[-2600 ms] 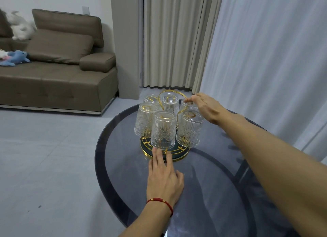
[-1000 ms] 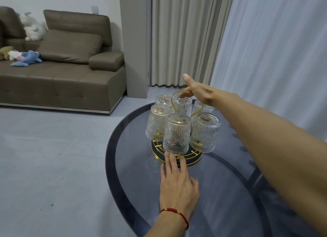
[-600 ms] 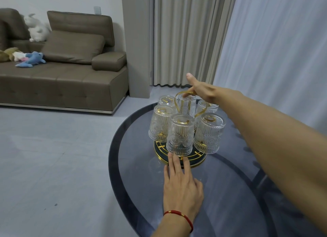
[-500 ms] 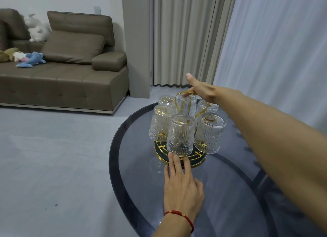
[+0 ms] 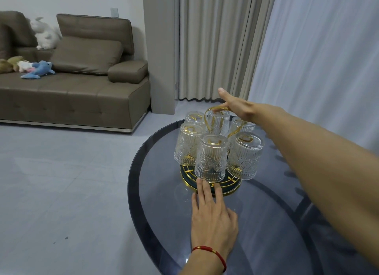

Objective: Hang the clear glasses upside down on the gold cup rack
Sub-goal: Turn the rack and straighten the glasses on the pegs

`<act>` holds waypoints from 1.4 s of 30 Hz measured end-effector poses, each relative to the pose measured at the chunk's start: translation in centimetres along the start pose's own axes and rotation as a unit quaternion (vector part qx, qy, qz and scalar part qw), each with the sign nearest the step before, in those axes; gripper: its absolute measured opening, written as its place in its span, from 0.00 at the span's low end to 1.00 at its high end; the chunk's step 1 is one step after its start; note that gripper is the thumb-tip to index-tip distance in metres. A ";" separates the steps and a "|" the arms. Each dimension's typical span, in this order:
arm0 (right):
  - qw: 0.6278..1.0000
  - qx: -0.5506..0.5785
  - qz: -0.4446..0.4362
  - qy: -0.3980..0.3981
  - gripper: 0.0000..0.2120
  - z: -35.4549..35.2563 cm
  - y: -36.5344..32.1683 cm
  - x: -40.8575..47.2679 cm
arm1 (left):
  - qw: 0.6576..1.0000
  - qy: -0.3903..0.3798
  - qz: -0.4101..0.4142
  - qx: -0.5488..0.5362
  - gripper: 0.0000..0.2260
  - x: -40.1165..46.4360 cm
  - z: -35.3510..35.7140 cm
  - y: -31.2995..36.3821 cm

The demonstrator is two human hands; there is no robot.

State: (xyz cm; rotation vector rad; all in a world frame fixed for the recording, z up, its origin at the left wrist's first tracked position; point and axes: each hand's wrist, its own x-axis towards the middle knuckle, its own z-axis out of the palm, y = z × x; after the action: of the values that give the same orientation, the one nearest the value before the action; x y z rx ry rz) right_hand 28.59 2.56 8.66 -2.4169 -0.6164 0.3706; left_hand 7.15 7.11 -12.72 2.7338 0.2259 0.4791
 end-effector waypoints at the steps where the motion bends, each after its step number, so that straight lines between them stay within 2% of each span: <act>1: 1.000 0.007 -0.007 0.002 0.49 -0.1 0.1 -0.1 | 1.000 0.000 -0.001 -0.001 0.31 0.0 0.0 0.0; 5: 0.995 0.010 -0.059 0.077 0.43 -1.2 1.0 -1.1 | 1.000 -0.007 -0.005 -0.003 0.31 0.1 0.0 -0.1; 8: 0.985 -0.007 -0.070 0.159 0.20 -2.8 2.7 -1.9 | 1.000 -0.002 -0.005 -0.005 0.31 0.0 0.0 0.0; 9: 0.985 -0.022 -0.061 0.159 0.15 -3.2 3.5 -2.1 | 1.000 -0.001 -0.005 -0.005 0.30 0.0 -0.1 0.0; 10: 0.989 -0.039 -0.049 0.135 0.16 -3.5 4.4 -2.3 | 1.000 -0.005 -0.006 -0.006 0.30 0.0 -0.1 0.0; 14: 0.998 -0.052 -0.016 0.007 0.32 -3.1 6.3 -2.8 | 1.000 -0.016 -0.006 -0.006 0.31 0.0 -0.1 0.0; 17: 0.998 -0.055 -0.028 0.003 0.37 -2.6 6.5 -2.5 | 1.000 -0.014 -0.006 -0.006 0.31 0.1 -0.2 0.1; 24: 0.997 -0.077 -0.024 0.009 0.35 -2.8 6.2 -2.4 | 1.000 -0.016 -0.005 0.002 0.31 0.2 0.0 -0.1; 26: 0.997 -0.068 -0.034 0.034 0.31 -2.9 5.9 -3.4 | 1.000 -0.020 -0.004 0.004 0.31 0.1 0.0 -0.1; 27: 0.994 -0.055 -0.051 0.080 0.27 -2.8 5.8 -4.2 | 1.000 -0.022 -0.003 0.004 0.31 0.2 0.0 -0.2; 29: 0.969 -0.030 -0.105 0.221 0.16 -1.8 6.1 -6.6 | 1.000 -0.019 -0.005 0.003 0.31 0.2 0.0 -0.2; 30: 0.951 -0.023 -0.133 0.279 0.13 -0.9 6.3 -8.0 | 1.000 -0.019 -0.006 0.002 0.31 0.2 0.0 -0.2; 31: 0.940 -0.022 -0.151 0.306 0.13 0.3 6.6 -9.5 | 1.000 -0.022 -0.006 -0.001 0.31 0.2 0.0 -0.2; 35: 0.962 -0.068 -0.136 0.225 0.36 4.1 7.1 -13.0 | 1.000 -0.026 -0.008 -0.003 0.32 0.3 -0.1 -0.2; 36: 0.965 -0.077 -0.130 0.214 0.38 4.5 7.2 -13.0 | 1.000 -0.026 -0.008 -0.003 0.31 0.3 -0.1 -0.1; 42: 0.967 -0.037 -0.114 0.227 0.39 4.2 7.0 -13.1 | 1.000 -0.016 -0.007 -0.004 0.30 0.2 -0.2 -0.1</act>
State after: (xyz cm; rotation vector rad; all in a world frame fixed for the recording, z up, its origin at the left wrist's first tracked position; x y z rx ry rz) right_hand 18.15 -7.01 2.53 -2.3507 -0.6921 -0.3007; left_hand 7.30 7.25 -12.52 2.7275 0.2352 0.4298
